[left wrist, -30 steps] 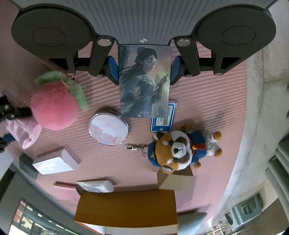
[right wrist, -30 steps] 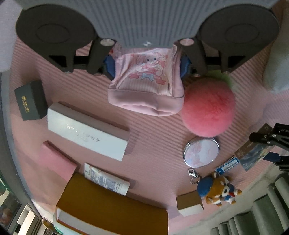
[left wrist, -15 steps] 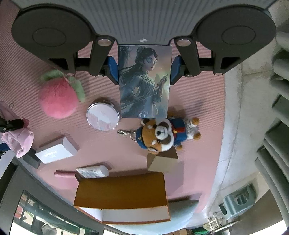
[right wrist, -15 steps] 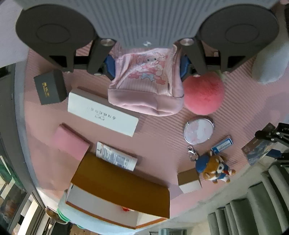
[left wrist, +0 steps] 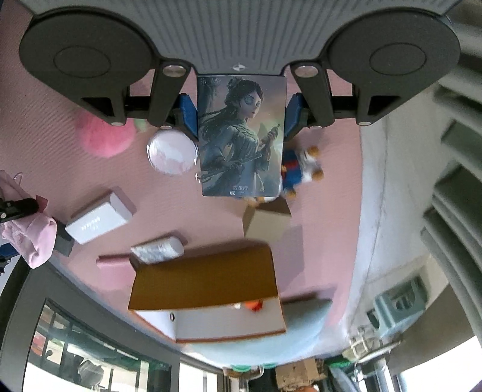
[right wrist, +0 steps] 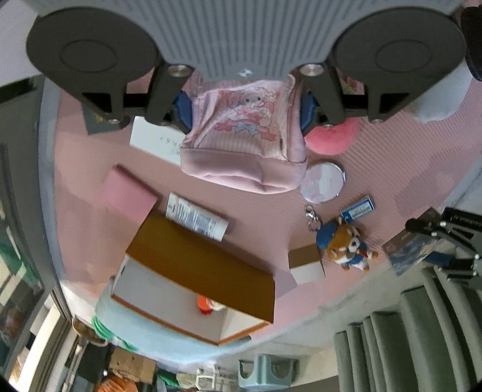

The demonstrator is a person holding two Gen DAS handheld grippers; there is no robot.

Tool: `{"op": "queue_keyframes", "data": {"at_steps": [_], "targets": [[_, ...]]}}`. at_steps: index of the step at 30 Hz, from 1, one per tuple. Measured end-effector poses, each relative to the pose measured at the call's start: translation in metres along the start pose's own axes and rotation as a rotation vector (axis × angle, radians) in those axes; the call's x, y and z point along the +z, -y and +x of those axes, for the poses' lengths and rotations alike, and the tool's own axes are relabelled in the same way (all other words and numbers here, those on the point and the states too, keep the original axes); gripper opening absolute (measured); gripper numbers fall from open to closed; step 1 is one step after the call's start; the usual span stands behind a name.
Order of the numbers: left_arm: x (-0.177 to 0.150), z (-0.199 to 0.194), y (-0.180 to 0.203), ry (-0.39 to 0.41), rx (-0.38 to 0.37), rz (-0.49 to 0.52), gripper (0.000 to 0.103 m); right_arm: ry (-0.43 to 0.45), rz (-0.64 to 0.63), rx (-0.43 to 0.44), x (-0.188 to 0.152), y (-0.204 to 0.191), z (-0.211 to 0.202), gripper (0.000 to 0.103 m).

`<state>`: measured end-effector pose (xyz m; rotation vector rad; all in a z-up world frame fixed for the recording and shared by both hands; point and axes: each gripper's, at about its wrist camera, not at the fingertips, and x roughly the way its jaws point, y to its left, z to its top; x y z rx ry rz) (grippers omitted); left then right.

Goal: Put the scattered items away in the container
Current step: 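Lift and carry the pink pouch and picture card with both tools to the shoebox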

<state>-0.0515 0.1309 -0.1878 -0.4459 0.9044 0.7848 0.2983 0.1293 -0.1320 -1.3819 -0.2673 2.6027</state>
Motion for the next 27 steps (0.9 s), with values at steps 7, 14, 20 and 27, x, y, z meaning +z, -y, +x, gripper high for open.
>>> {"op": "queue_keyframes", "data": {"at_steps": [7,14,20,27], "targets": [[0.038,-0.008,-0.01,0.072,0.015,0.025,0.066,0.054,-0.066,-0.017,0.027,0.007,-0.017,0.068],[0.091,-0.013,-0.016,0.166,0.029,0.085,0.066,0.137,-0.129,-0.061,0.064,0.02,-0.034,0.068],[0.138,-0.013,-0.004,0.253,0.017,0.156,0.066,0.212,-0.175,-0.109,0.102,0.034,-0.043,0.068],[0.189,0.0,0.012,0.322,-0.007,0.217,0.066,0.271,-0.217,-0.143,0.142,0.046,-0.043,0.068]]}}
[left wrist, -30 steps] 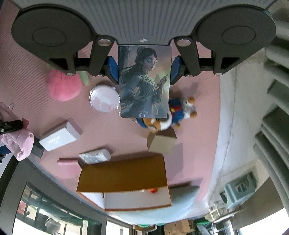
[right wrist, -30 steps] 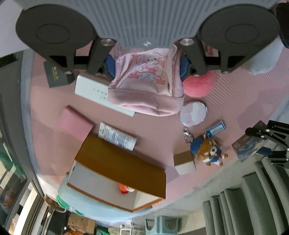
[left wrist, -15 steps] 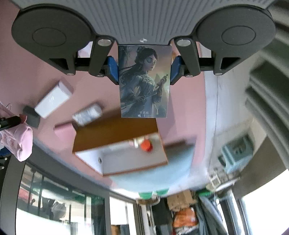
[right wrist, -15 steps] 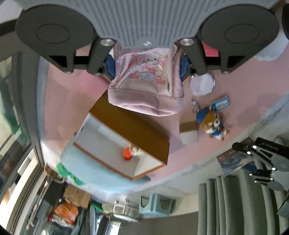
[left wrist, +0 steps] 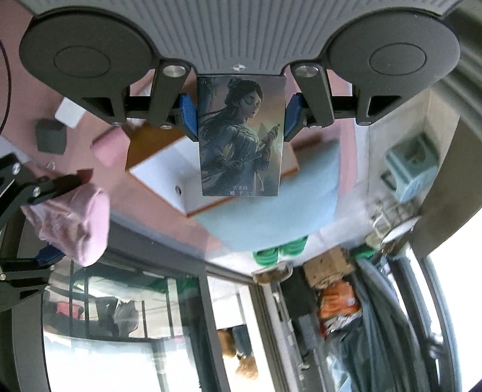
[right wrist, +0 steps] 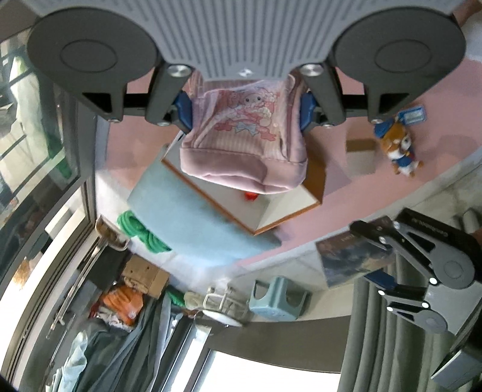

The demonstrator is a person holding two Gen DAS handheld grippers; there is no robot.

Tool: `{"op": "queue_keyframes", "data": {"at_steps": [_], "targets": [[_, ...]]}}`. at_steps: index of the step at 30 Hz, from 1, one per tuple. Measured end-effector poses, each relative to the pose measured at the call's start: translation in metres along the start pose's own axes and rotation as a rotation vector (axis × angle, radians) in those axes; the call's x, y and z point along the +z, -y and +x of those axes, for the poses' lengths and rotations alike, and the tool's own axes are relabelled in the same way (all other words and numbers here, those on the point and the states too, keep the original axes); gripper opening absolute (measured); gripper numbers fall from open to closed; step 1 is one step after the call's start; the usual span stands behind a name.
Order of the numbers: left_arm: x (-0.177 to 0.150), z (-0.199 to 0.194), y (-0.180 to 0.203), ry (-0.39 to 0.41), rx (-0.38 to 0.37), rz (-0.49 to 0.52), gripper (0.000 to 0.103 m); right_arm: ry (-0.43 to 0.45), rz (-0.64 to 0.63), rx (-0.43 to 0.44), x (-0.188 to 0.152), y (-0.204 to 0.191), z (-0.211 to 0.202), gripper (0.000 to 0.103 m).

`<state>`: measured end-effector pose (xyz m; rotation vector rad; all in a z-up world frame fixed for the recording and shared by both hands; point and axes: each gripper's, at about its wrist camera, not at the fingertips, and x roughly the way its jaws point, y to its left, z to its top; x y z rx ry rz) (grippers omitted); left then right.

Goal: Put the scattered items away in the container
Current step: 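Lift and carry the pink pouch and picture card with both tools to the shoebox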

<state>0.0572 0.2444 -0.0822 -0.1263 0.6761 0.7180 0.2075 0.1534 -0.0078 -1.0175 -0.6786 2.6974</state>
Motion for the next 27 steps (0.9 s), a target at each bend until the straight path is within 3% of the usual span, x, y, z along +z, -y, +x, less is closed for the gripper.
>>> {"op": "queue_keyframes", "data": {"at_steps": [7,12,18,27], "targets": [[0.038,0.032,0.004,0.044,-0.023,0.066,0.066,0.021,-0.028,-0.012,0.025,0.016,0.024,0.068],[0.052,0.068,0.0,0.033,-0.06,0.052,0.066,0.022,-0.018,-0.017,0.039,0.029,0.052,0.068],[0.06,0.13,-0.013,-0.045,-0.117,-0.026,0.066,-0.002,0.046,-0.03,0.052,0.051,0.105,0.068],[0.047,0.218,-0.015,-0.213,-0.169,-0.058,0.066,-0.089,0.111,-0.027,0.052,0.069,0.191,0.068]]}}
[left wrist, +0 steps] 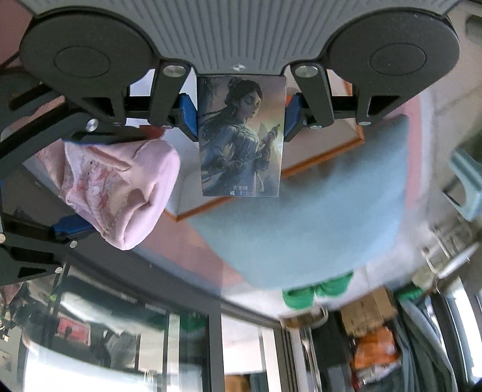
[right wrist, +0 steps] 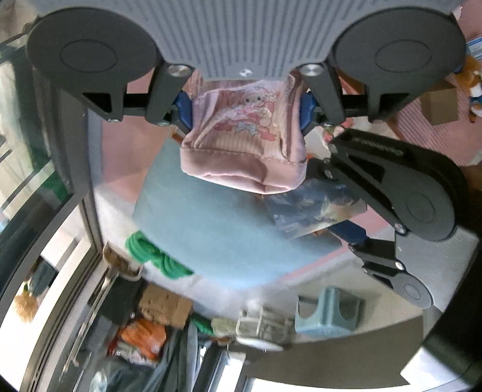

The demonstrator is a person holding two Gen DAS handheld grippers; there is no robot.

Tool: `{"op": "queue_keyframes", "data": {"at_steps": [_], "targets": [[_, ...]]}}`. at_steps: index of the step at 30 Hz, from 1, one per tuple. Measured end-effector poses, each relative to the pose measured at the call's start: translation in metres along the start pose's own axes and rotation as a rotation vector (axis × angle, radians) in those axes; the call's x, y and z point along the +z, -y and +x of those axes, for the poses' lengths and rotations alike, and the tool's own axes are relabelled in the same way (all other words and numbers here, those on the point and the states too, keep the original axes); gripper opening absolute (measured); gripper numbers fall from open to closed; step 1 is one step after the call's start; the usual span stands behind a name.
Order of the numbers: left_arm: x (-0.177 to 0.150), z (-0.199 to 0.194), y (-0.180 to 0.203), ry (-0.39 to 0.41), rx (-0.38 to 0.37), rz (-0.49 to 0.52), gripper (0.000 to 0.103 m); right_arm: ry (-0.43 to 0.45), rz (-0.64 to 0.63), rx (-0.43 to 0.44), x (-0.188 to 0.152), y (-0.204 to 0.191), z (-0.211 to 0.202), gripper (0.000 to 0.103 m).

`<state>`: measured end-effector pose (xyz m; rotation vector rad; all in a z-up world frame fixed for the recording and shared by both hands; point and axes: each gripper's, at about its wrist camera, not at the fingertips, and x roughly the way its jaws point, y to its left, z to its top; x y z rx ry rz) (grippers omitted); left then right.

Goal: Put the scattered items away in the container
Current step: 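Lift and carry the pink pouch and picture card with both tools to the shoebox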

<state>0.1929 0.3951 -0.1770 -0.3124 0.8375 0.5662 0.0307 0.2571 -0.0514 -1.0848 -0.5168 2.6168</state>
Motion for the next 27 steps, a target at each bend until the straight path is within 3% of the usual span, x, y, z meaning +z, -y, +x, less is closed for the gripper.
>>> {"op": "queue_keyframes", "data": {"at_steps": [10,27], "targets": [[-0.008,0.056,-0.004,-0.109,0.001,-0.004,0.066,-0.121,0.017,0.017,-0.018,0.001,0.078,0.068],[-0.016,0.109,0.002,-0.209,0.011,0.031,0.066,-0.234,-0.01,0.037,-0.036,-0.001,0.132,0.068]]}}
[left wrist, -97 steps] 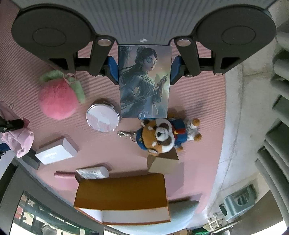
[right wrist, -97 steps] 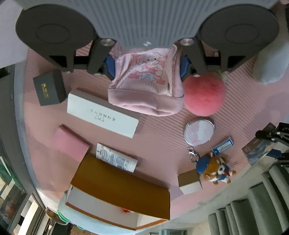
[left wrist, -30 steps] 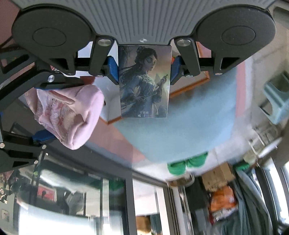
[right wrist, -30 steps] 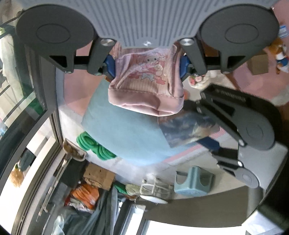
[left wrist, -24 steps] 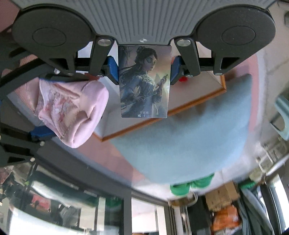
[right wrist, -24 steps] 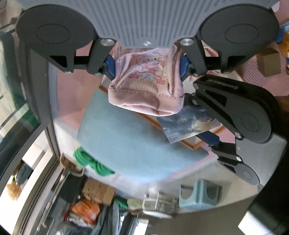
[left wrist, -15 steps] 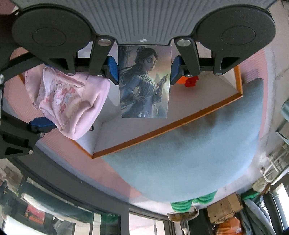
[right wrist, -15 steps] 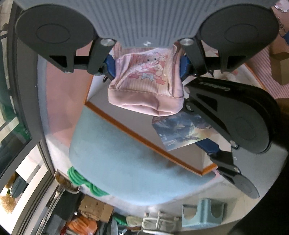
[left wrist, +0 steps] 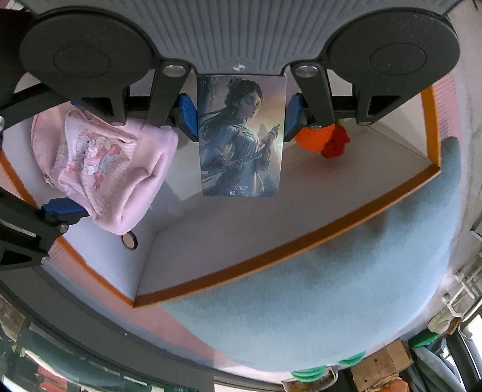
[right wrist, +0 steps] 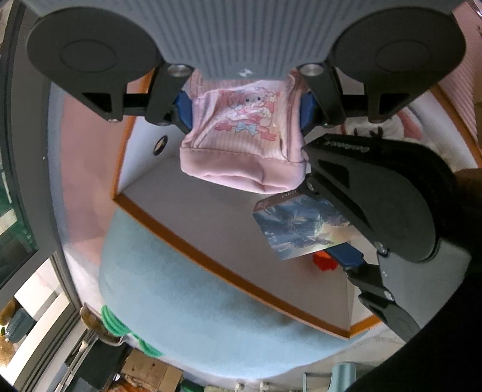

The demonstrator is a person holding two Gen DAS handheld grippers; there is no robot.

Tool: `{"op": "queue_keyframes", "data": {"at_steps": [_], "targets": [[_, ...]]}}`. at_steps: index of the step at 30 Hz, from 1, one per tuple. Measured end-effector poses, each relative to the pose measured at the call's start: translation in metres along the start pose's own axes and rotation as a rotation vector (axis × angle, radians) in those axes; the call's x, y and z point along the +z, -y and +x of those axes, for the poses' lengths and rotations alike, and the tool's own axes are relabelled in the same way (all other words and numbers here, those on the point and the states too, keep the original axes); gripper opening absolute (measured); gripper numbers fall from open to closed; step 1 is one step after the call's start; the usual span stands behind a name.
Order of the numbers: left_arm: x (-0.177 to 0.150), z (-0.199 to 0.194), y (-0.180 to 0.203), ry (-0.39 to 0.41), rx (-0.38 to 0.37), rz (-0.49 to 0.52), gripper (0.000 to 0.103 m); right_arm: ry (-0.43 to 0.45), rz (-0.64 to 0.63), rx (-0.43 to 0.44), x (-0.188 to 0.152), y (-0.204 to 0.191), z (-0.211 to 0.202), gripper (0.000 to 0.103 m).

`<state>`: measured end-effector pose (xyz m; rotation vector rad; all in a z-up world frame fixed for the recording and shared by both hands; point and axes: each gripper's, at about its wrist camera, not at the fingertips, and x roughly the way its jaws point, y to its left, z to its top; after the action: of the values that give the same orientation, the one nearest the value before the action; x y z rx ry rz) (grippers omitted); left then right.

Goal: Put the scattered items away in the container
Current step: 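Lower and release the pouch and card into the shoebox with both tools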

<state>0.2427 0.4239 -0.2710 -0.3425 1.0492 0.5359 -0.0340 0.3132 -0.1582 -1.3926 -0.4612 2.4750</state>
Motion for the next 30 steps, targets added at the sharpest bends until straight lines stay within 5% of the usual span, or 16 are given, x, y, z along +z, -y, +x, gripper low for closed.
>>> {"op": "queue_keyframes", "data": {"at_steps": [15,30], "targets": [[-0.005,0.021,0.001,-0.151,-0.021,0.012,0.066,-0.136,-0.064,0.056,0.0,-0.01,0.03,0.072],[-0.008,0.011,-0.014,-0.138,-0.046,-0.046,0.075,-0.172,-0.099,0.054,0.002,-0.015,0.021,0.087]]}}
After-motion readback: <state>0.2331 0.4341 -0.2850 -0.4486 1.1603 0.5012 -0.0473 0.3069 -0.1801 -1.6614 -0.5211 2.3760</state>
